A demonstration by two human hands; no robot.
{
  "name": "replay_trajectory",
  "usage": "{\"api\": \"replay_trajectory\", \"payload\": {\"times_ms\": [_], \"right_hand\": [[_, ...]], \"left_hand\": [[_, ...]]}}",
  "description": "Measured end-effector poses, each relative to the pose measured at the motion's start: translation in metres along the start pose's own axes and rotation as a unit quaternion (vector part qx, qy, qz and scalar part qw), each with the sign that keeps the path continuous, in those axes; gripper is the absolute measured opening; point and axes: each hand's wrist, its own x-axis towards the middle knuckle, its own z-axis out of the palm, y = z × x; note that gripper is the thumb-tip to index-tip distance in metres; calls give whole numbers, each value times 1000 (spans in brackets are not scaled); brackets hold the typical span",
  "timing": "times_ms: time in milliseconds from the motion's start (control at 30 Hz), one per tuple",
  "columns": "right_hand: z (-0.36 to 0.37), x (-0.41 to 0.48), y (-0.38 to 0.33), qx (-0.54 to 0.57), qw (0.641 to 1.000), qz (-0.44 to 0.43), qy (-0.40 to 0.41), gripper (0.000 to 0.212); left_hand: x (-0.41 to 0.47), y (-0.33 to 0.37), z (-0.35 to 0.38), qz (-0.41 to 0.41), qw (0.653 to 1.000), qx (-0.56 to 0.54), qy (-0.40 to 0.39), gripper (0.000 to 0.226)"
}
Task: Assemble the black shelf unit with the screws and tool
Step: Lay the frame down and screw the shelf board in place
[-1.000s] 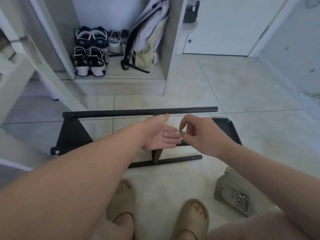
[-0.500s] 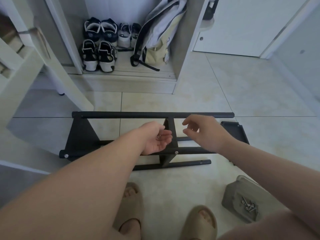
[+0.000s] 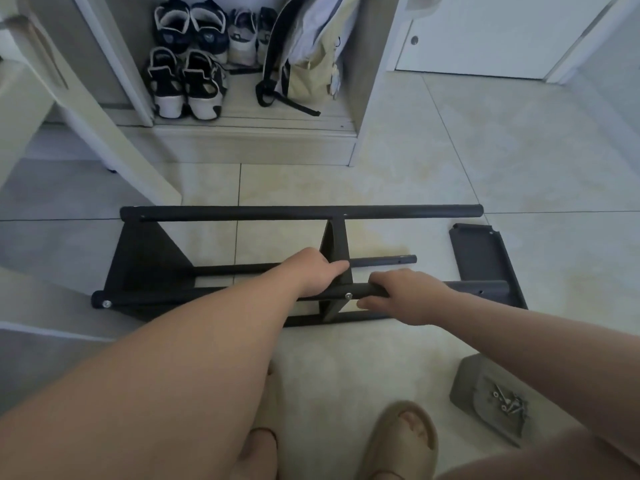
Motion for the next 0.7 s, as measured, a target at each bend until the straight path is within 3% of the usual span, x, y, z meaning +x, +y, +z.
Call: {"api": "replay_trajectory", "payload": {"times_ms": [567,700], "right_hand": [[19,-39,62,30,999,15,34,41],[20,-44,63,59,997,-17,49,52]], "left_hand": [[10,46,56,35,996,67,-37,54],[10,47,57,36,996,73,-35,56]]}}
